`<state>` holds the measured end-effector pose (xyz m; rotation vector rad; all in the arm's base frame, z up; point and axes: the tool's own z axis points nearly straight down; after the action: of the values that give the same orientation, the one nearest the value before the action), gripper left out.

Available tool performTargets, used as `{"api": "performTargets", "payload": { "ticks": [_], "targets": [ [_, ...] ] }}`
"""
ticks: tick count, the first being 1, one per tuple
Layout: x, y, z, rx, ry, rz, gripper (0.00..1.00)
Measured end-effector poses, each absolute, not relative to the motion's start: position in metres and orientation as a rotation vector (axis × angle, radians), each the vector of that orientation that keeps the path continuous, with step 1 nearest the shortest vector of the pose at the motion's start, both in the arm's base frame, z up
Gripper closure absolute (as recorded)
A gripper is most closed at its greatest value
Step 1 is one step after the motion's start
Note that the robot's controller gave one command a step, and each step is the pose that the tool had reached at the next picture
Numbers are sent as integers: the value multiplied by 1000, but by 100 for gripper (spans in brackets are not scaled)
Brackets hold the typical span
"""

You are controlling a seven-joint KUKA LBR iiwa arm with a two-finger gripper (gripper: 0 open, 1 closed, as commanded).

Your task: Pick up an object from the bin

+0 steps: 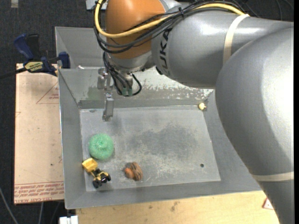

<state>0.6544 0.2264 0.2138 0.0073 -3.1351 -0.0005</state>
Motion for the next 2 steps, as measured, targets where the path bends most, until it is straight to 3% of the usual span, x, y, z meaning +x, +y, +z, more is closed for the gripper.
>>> {"api": "performTargets", "payload": {
  "ticks": [1,2],
  "targets": [
    [656,225,220,2,-3143,-3,0],
    [637,228,181,127,-3144,-2,0]
  ]
}}
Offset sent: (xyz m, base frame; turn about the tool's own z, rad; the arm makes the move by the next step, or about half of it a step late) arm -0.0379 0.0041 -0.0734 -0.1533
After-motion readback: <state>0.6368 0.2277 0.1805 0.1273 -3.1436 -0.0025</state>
